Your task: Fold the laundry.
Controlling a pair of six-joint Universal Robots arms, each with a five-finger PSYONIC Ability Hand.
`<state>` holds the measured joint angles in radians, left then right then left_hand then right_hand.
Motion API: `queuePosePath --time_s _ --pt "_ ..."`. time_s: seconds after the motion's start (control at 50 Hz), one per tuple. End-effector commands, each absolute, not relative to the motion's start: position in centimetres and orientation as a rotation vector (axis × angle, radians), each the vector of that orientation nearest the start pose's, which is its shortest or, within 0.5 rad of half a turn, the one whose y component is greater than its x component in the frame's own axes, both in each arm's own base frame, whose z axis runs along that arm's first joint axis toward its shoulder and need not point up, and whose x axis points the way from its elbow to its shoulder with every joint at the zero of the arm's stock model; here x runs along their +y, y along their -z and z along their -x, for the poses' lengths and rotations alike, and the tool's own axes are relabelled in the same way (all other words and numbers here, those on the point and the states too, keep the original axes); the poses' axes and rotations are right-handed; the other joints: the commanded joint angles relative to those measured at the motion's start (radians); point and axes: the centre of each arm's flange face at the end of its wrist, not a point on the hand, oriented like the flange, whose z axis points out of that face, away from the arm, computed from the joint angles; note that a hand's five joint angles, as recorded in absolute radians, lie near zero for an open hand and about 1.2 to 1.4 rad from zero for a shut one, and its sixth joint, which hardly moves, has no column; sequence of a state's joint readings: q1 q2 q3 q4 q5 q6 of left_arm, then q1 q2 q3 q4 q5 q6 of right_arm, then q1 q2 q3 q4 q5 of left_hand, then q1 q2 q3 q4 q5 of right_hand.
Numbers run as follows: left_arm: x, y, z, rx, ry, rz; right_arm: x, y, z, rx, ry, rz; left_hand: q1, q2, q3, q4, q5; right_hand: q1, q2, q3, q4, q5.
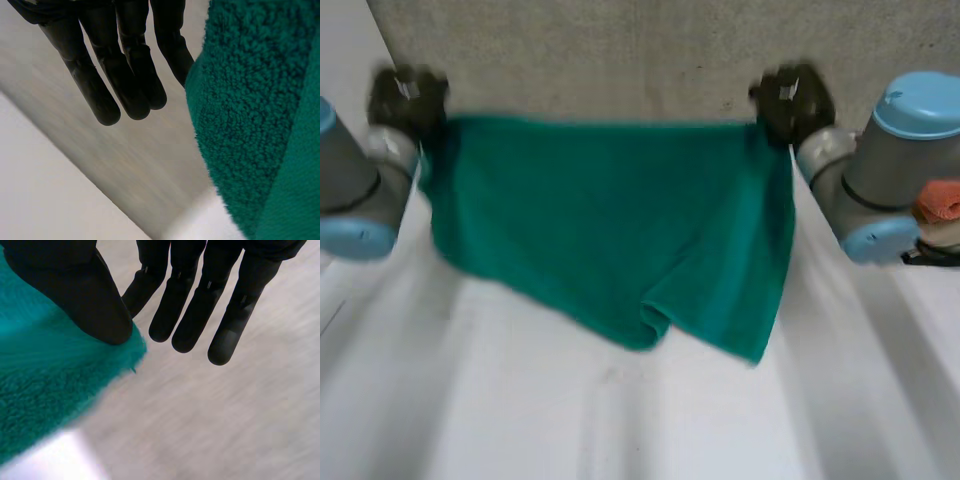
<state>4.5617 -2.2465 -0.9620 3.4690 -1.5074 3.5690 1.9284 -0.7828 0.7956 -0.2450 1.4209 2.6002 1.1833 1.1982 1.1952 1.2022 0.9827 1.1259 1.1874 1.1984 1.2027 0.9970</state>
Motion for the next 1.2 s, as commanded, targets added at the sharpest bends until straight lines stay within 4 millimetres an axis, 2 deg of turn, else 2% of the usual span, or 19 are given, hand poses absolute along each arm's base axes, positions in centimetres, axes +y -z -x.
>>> queuePosePath --time_s 0.02,0.06,0.14,0.22,0.24,0.3,0.32,0.38,0.46,0.54,0.58,0.62,0.68,0.74,0.8,0.88,1.0,1.1,1.2 --pt "-45.7 -37.0 19.9 1.271 2.757 -0.174 -42.1 -34.1 -31.1 1.163 2.877 0.672 0.213 0.198 0.201 0.194 0.239 0.270 0.209 0.198 0.194 0.225" --pt "-45.4 -37.2 19.8 1.287 2.770 -0.167 -41.6 -35.0 -31.0 1.094 2.890 0.649 0.213 0.198 0.201 0.194 0.239 0.270 0.209 0.198 0.194 0.225" --pt "-44.4 -34.6 19.6 1.461 2.694 -0.226 -40.9 -33.7 -30.9 1.152 2.819 0.728 0.213 0.198 0.201 0.194 0.239 0.270 0.209 0.198 0.194 0.225" --pt "-42.9 -30.7 19.5 1.646 2.596 -0.309 -40.0 -30.3 -30.7 1.323 2.685 0.838 0.213 0.198 0.201 0.194 0.239 0.270 0.209 0.198 0.194 0.225" --pt "-42.1 -29.1 19.4 1.711 2.555 -0.337 -39.5 -28.4 -30.6 1.419 2.611 0.888 0.213 0.198 0.201 0.194 0.239 0.270 0.209 0.198 0.194 0.225" --pt "-40.8 -26.3 19.0 1.826 2.466 -0.363 -38.4 -25.5 -30.2 1.563 2.495 0.967 0.213 0.198 0.201 0.194 0.239 0.270 0.209 0.198 0.194 0.225" --pt "-39.7 -24.5 18.8 1.899 2.402 -0.385 -37.5 -23.3 -29.9 1.670 2.393 1.034 0.213 0.198 0.201 0.194 0.239 0.270 0.209 0.198 0.194 0.225" --pt "-37.1 -20.9 18.5 2.042 2.266 -0.443 -35.9 -20.1 -29.1 1.822 2.225 1.149 0.213 0.198 0.201 0.194 0.239 0.270 0.209 0.198 0.194 0.225" --pt "-33.7 -16.8 18.6 2.191 2.119 -0.579 -32.4 -14.7 -27.0 2.049 1.893 1.382 0.213 0.198 0.201 0.194 0.239 0.270 0.209 0.198 0.194 0.225" --pt "-31.7 -14.7 18.9 2.248 2.036 -0.726 -31.1 -13.2 -25.8 2.127 1.766 1.486 0.213 0.198 0.201 0.194 0.239 0.270 0.209 0.198 0.194 0.225" --pt "-31.4 -14.4 18.9 2.250 2.020 -0.755 -31.2 -13.4 -25.5 2.153 1.762 1.477 0.213 0.198 0.201 0.194 0.239 0.270 0.209 0.198 0.194 0.225" --pt "-31.4 -14.5 18.7 2.234 2.017 -0.758 -31.6 -14.1 -25.2 2.195 1.786 1.432 0.213 0.198 0.201 0.194 0.239 -0.121 -0.182 -0.193 -0.198 -0.166" --pt "-32.0 -15.1 17.9 2.214 2.021 -0.705 -32.1 -15.9 -24.9 2.241 1.827 1.355 0.213 0.198 0.201 0.194 0.239 -0.486 -0.547 -0.558 -0.563 -0.532" --pt "-32.2 -15.6 17.5 2.207 2.024 -0.664 -32.0 -18.3 -24.6 2.275 1.809 1.261 0.213 0.198 0.201 0.194 0.239 -0.674 -0.736 -0.747 -0.751 -0.720" --pt "-32.1 -15.9 17.4 2.207 2.030 -0.650 -32.2 -20.6 -24.5 2.266 1.795 1.179 0.213 0.198 0.201 0.194 0.239 -0.766 -0.828 -0.839 -0.843 -0.812" --pt "-32.0 -16.0 17.4 2.213 2.039 -0.637 -33.4 -21.6 -24.1 2.299 1.732 1.087 0.213 0.198 0.201 0.194 0.239 -0.787 -0.848 -0.859 -0.864 -0.832" --pt "-32.0 -16.5 17.4 2.220 2.060 -0.617 -34.4 -20.6 -23.7 2.421 1.532 1.074 0.213 0.198 0.201 0.194 0.239 -0.775 -0.837 -0.848 -0.852 -0.821" --pt "-32.1 -16.8 17.5 2.217 2.074 -0.608 -34.1 -18.1 -23.4 2.525 1.303 1.078 0.213 0.198 0.201 0.194 0.239 -0.749 -0.810 -0.821 -0.826 -0.794" --pt "-32.3 -17.1 17.5 2.211 2.079 -0.611 -33.4 -16.5 -23.4 2.557 1.215 1.032 0.213 0.198 0.201 0.194 0.239 -0.722 -0.784 -0.795 -0.799 -0.768"
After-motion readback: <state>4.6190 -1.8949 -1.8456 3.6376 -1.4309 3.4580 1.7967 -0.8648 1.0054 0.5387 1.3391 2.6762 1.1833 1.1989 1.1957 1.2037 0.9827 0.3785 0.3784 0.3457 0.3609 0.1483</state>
